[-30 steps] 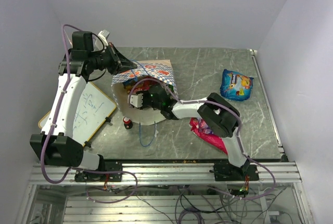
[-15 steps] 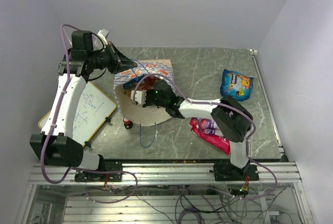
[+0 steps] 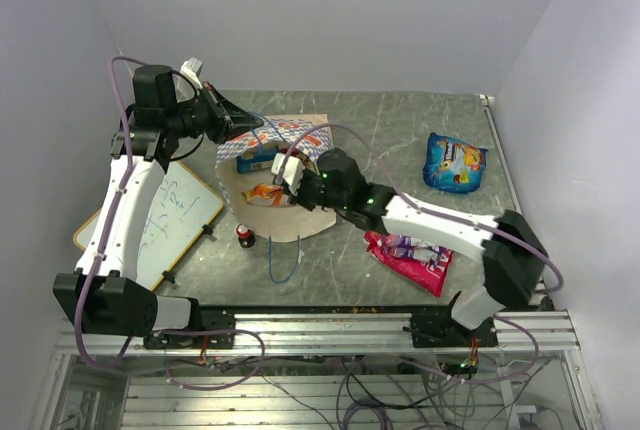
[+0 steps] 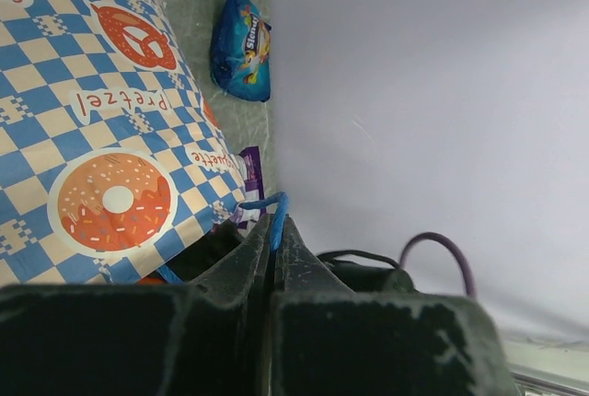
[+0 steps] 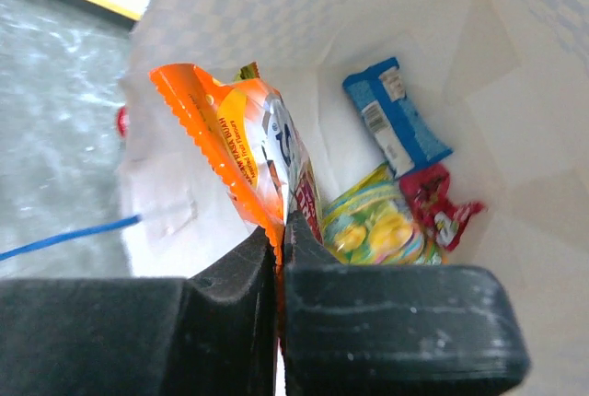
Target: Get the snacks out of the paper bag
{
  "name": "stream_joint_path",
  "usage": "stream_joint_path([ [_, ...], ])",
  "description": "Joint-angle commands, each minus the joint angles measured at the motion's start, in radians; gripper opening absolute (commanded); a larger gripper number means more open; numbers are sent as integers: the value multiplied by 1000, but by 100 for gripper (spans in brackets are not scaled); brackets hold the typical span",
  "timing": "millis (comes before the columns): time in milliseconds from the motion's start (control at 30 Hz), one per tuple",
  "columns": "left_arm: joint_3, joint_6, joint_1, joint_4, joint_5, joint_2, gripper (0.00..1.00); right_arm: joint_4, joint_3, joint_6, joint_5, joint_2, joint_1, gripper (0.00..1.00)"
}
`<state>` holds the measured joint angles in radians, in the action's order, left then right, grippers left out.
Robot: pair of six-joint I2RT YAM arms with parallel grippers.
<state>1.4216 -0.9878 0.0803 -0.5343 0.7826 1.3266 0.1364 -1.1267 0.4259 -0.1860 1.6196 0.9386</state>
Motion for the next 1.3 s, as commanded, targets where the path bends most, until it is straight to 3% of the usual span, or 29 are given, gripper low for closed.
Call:
stream_joint_path([
  [0, -12, -39, 1, 85, -15, -13, 7, -195, 8, -167, 31, -188, 3, 0],
  [267, -44, -33, 1, 109, -35, -23, 7, -659, -48, -198, -15, -464, 3, 0],
  [433, -85, -43, 1, 126, -49, -58, 7, -819, -89, -299, 10, -605, 4, 0],
  [533, -103, -39, 1, 121, -55, -71, 7, -874, -106, -390, 137, -677, 4, 0],
  [633, -117, -36, 1, 114, -67, -88, 7, -957, -156, -552, 411, -682, 4, 0],
  [700, -127, -40, 1, 118, -73, -97, 7, -1003, -189, -564, 521, -668, 4, 0],
  [967, -121, -34, 1, 92, -94, -132, 7, -876, -204, -479, 1041, -619, -17, 0],
  [1100, -133, -51, 1, 115, -97, -149, 7, -795, -207, -370, 1028, -506, -159, 0],
  [1267, -150, -81, 1, 167, -107, -163, 7, -723, -235, -392, 952, -340, -413, 0],
])
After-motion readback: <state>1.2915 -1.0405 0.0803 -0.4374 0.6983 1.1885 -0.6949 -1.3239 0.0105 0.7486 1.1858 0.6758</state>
